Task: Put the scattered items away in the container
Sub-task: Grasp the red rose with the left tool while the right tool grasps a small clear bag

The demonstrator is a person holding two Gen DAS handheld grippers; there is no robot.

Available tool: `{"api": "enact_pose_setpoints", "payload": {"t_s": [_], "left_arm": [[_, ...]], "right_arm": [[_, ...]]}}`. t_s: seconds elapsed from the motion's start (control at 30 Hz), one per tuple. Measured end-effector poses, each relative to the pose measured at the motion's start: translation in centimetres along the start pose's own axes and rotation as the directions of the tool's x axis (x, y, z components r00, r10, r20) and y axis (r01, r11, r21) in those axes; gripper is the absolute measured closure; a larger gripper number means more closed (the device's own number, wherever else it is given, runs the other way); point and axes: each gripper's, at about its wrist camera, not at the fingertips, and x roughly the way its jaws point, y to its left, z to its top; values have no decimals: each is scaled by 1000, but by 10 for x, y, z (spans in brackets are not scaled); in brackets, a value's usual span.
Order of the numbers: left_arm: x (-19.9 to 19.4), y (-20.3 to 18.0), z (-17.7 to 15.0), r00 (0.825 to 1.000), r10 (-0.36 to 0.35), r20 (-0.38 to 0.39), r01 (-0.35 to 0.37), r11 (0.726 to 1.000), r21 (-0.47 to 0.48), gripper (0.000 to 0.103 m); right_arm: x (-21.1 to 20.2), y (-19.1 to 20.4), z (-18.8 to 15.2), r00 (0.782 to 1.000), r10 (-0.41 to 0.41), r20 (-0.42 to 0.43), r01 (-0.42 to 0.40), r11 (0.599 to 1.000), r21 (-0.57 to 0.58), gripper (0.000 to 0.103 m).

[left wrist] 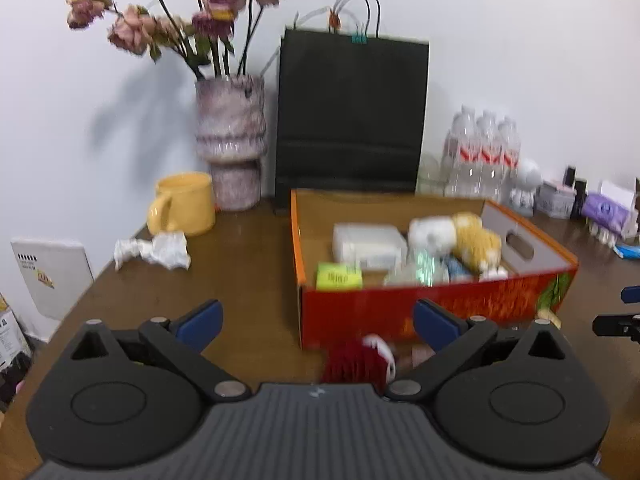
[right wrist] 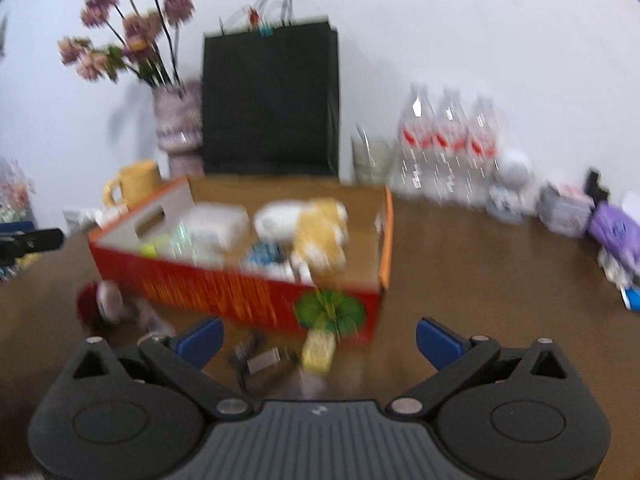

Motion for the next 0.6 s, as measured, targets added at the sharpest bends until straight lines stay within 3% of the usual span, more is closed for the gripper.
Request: {"api": "enact_pose_setpoints", "payload": {"t_s": [0.23,0.5,0.6], "left_arm": [[17,-13,-18,996,-44,-76,47,998,34,0],[40,-18,-25,989,-36,-147,39,999,19,1],[51,-15,-25,983,-30,-182,28,999,-15,14]], "right_arm": [[25,7,-25,995,-12,-95,14,1000,22,19],[36,10,-24,993,-1,-115,4,1000,27,27],[43,8,-24,991,-1,-136,6,999,41,41]]}}
